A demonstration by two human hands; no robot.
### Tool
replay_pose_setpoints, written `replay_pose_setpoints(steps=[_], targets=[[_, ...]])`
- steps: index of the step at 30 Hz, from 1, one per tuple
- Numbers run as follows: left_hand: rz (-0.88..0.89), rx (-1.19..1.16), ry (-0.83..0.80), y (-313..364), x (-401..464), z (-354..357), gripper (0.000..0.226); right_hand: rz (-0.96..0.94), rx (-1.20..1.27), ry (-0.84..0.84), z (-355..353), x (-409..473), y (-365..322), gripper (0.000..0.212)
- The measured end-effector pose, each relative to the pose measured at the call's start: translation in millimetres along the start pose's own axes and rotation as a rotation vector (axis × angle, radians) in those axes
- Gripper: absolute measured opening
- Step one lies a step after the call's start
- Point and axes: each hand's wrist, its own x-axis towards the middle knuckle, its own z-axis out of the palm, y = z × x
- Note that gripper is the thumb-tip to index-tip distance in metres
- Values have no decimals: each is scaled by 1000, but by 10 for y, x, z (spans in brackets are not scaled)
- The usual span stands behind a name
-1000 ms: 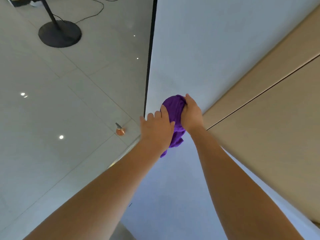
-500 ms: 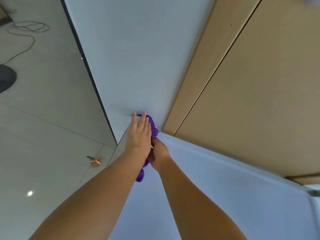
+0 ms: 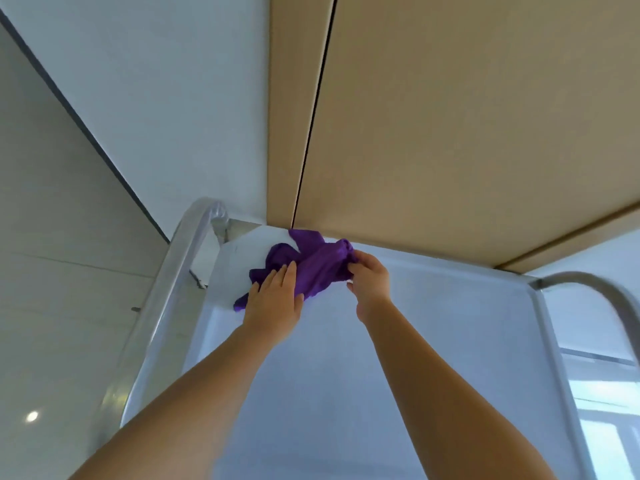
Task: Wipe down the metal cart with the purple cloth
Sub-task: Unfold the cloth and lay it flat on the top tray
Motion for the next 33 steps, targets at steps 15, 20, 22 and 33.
replay_pose_setpoints(steps=[15,20,22,33], targets=[[411,-432,-194,2495,-439,838,31,-183,265,291,-2950,-634,-39,30],[430,-713,-128,3383,-854,1015,27,-298,32,454,-3921,-964,7,37],[416,-834,-99,3701,-1012,1095,26,-338,-27,491,-4241,-1096,49,40],[476,-812,18,4661,-1368,1469,44,-337,153,864,-5340,-1124,360,31]])
